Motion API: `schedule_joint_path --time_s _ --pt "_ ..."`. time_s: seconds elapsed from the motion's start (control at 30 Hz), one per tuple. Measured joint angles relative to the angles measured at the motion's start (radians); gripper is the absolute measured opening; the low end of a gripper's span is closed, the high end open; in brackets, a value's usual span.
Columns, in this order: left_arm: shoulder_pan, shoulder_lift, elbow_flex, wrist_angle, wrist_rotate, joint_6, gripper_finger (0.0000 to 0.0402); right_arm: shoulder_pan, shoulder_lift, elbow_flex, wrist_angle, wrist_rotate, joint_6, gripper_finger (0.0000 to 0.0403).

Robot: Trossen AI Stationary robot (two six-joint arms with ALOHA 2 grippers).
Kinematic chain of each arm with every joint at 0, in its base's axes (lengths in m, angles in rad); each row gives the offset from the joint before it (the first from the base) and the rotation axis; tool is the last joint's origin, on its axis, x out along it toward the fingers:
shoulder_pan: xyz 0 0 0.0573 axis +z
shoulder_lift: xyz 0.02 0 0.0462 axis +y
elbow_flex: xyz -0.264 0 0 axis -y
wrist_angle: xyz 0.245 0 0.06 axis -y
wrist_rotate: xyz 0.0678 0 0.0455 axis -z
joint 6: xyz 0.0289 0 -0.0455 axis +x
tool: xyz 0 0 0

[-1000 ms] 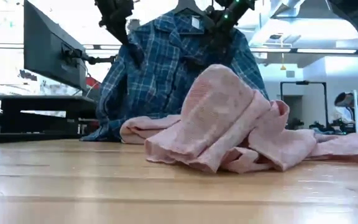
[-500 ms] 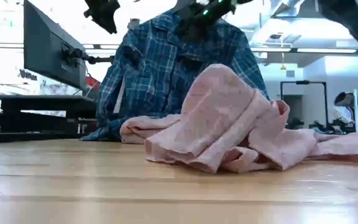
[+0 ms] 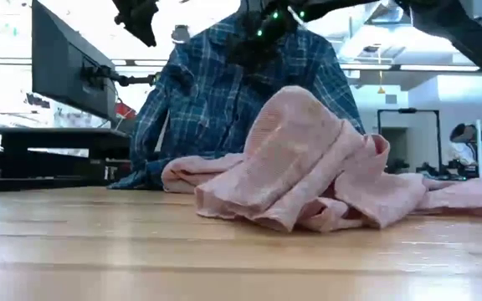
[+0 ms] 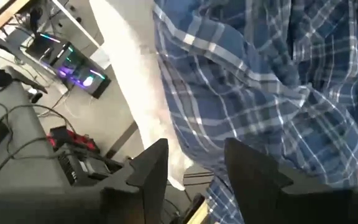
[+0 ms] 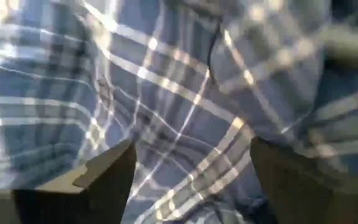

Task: Hang clothes
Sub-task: Hang the blue long sleeve on the hanger rack

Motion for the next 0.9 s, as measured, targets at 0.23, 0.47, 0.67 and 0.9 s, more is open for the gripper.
schedule_joint_path --time_s 0.23,0.47,0.67,0.9 --pt "0.000 0.000 0.000 0.002 0.000 0.008 0.0142 -0.013 -0.027 0.003 -0.007 -0.001 -0.027 0.0302" --pt "0.000 0.000 0.000 0.005 0.000 0.008 0.0142 -0.073 0.062 -0.002 0.151 -0.140 0.107 0.0302" --pt "0.000 0.000 -0.001 0.001 0.001 -0.008 0.0142 -0.070 0.068 0.002 0.241 -0.256 0.151 0.0301" --pt "0.000 0.000 -0.001 -0.001 0.000 -0.008 0.0142 -0.086 0.067 0.001 0.145 -0.507 0.228 0.0228"
